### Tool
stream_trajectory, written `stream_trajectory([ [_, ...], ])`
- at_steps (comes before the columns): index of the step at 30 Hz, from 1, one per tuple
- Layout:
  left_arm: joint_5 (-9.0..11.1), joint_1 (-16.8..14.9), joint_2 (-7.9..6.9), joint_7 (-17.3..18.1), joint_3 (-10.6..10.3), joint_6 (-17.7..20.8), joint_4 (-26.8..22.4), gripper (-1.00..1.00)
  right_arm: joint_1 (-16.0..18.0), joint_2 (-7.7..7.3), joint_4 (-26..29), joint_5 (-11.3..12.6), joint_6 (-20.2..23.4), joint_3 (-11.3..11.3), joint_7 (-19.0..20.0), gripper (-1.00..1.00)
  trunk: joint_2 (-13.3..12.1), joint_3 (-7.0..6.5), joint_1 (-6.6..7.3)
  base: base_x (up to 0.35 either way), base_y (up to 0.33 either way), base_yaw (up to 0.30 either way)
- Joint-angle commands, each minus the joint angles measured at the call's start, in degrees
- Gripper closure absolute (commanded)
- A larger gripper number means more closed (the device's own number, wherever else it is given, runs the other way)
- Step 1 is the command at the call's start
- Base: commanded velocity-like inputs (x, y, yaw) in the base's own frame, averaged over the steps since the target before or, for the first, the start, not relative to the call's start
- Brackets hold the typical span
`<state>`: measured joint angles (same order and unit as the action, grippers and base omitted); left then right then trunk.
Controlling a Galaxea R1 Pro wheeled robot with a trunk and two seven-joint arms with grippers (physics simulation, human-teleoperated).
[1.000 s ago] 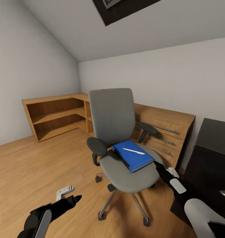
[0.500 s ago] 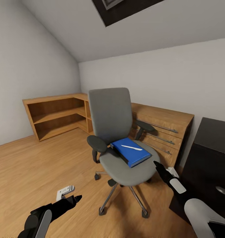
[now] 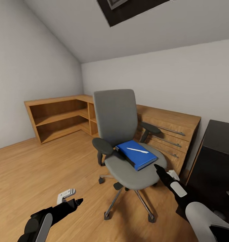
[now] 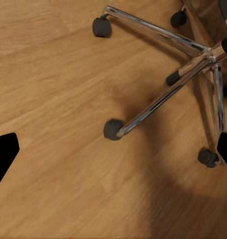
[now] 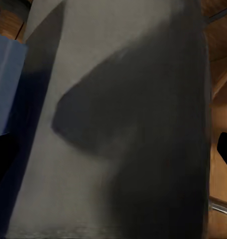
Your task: In the bedroom, organize the workspace by keeping the computer under the desk, ensuring the monitor is on the desk, placing the keyboard on the desk next to the monitor, placing the mouse on the desk next to the keyboard, moving the folder from the swivel chair onto the desk next to the mouse, stacking the notebook on top of the folder with the pen on top of the notebook, and positioning the swivel chair next to the desk.
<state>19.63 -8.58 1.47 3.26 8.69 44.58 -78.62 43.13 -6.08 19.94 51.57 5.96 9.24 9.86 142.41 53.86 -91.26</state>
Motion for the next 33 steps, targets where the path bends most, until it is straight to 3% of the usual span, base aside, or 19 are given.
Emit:
stream_trajectory([
  [1,-0.1,0.0,0.09,0.3,0.2,0.3,0.0,-1.00,0.0,0.08,0.0,0.2,0.4,0.4,0.3,-1.00,0.0,0.06,0.02,-0.205,0.016,0.000],
  [9,-0.1,0.0,0.11,0.3,0.1,0.3,0.0,-1.00,0.0,0.11,0.0,0.0,0.5,0.4,0.3,-1.00,0.0,0.06,0.02,-0.105,0.003,0.000],
  [33,-0.1,0.0,0.17,0.3,-0.1,0.3,0.0,-1.00,0.0,-0.07,0.1,0.0,0.5,0.4,0.3,-1.00,0.0,0.06,0.02,0.195,0.000,0.000],
])
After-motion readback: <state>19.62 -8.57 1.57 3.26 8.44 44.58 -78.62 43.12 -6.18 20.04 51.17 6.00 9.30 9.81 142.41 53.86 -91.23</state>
